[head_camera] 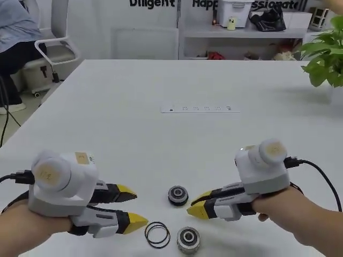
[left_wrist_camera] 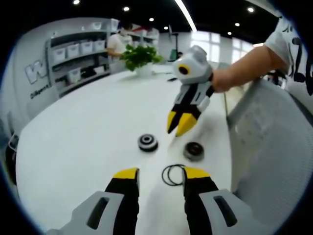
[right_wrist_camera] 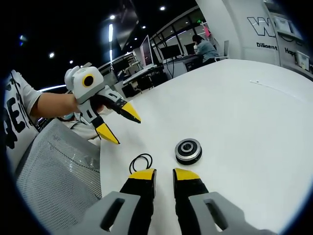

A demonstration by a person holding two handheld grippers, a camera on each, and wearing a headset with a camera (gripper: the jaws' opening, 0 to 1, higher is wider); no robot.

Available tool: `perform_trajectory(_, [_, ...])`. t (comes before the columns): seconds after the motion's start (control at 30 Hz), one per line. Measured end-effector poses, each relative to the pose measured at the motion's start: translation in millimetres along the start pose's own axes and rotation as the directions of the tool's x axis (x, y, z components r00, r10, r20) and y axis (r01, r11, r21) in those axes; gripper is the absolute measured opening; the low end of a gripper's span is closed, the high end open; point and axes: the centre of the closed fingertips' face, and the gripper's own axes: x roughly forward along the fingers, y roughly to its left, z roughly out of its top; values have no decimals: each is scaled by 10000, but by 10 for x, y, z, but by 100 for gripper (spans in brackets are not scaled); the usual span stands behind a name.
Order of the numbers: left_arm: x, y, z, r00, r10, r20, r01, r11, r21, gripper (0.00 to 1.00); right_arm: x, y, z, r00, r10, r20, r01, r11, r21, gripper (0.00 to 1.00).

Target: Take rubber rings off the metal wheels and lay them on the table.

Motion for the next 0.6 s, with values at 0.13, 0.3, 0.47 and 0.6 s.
perform_trajectory(0.13, [15, 10, 9, 10000, 13, -2, -13, 10000, 8, 36, -2, -36, 9, 9999, -105, 29, 105, 9999, -74, 11])
perform_trajectory(0.3, [48, 35, 17, 10000, 18, -16, -18, 10000, 16, 36, -3, -88, 14, 9997, -230, 77, 231, 9997, -77, 11])
perform_trajectory(0.47, [88, 52, 37, 10000, -11, -20, 11, 10000, 42, 36, 6, -113, 19, 9995, -294, 98, 295, 9995, -114, 11])
perform_trajectory(0.6, [116, 69, 50, 10000, -29, -24, 29, 10000, 62, 36, 12, -135, 24, 9993, -364, 124, 365, 9993, -117, 11])
